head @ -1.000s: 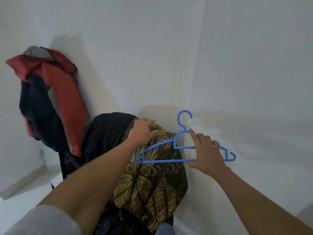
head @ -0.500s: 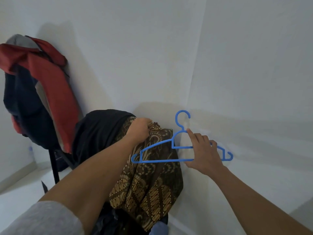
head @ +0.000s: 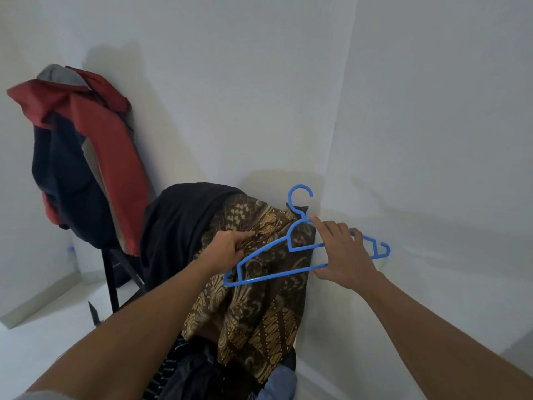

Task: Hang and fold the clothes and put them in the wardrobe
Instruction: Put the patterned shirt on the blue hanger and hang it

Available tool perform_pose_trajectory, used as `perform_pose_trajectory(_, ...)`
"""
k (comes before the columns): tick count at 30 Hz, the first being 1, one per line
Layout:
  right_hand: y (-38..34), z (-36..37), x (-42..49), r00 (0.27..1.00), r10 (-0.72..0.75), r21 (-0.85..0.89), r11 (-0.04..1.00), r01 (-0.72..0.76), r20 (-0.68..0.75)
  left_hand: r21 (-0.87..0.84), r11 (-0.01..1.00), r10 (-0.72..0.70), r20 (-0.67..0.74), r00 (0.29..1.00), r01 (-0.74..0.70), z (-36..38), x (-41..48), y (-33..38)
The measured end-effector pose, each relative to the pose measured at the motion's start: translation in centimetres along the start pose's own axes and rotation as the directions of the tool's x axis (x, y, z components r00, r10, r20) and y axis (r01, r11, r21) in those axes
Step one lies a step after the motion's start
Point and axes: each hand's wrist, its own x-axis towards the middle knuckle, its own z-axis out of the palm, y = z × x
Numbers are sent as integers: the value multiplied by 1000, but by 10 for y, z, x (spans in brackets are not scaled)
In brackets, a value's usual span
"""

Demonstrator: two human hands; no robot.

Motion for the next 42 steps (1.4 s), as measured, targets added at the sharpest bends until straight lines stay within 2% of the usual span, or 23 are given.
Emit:
perform_pose_trajectory(4, 3, 1, 1, 1000, 2, -13, 1000, -2, 21, 58, 998, -3, 88, 996, -2, -5, 8, -5)
perform_pose_trajectory(6, 7, 0, 1, 1000, 15, -25, 1000, -14, 25, 146, 989, 7, 80, 997, -18, -12, 16, 2)
perform_pose_trajectory(9, 12, -2, 1, 999, 38, -23, 999, -38, 16, 252, 968, 18, -100, 995, 8, -17, 39, 13)
perform_pose_trajectory(11, 15, -4, 1, 999, 47, -31, 998, -47, 8, 225, 974, 16, -192, 981, 28, -19, 55, 24)
perform_pose_trajectory(13, 18, -3, 0, 998, 58, -45, 997, -58, 2, 209, 976, -29, -135, 990, 57, -20, 70, 33)
perform_pose_trajectory(15, 21, -1, -2, 997, 78, -40, 996, -77, 9, 277, 959, -56, -41, 998, 65, -22, 81, 38)
perform_pose_trajectory(17, 24, 1, -5, 995, 97, -35, 995, -96, 15, 271, 961, -39, -39, 998, 49, -24, 86, 40)
perform_pose_trajectory(20, 28, 2, -9, 992, 128, -12, 992, -128, 19, 167, 986, -21, -42, 999, 27, -23, 80, 38)
perform_pose_trajectory(25, 27, -1, -14, 990, 140, -11, 990, -140, 12, 57, 996, -71, -35, 997, 73, -29, 52, 15)
perform_pose_trajectory(33, 20, -2, -20, 993, 113, -17, 994, -112, 22, 145, 989, -63, 149, 987, 41, -15, 10, -18)
perform_pose_trajectory(35, 20, -2, -21, 994, 104, -16, 994, -104, 20, 147, 989, -45, 79, 996, 33, -14, 10, -12)
perform_pose_trajectory(37, 20, -4, -20, 995, 99, -19, 995, -99, 10, 256, 965, -45, -54, 998, 57, -17, 14, 3)
perform_pose_trajectory(39, 21, -6, -19, 995, 102, -14, 995, -102, 11, 321, 947, 16, -151, 988, 33, -21, 23, 18)
perform_pose_trajectory(42, 23, -6, -20, 994, 107, -16, 994, -107, -5, 203, 971, 170, -215, 962, -126, -25, 43, 40)
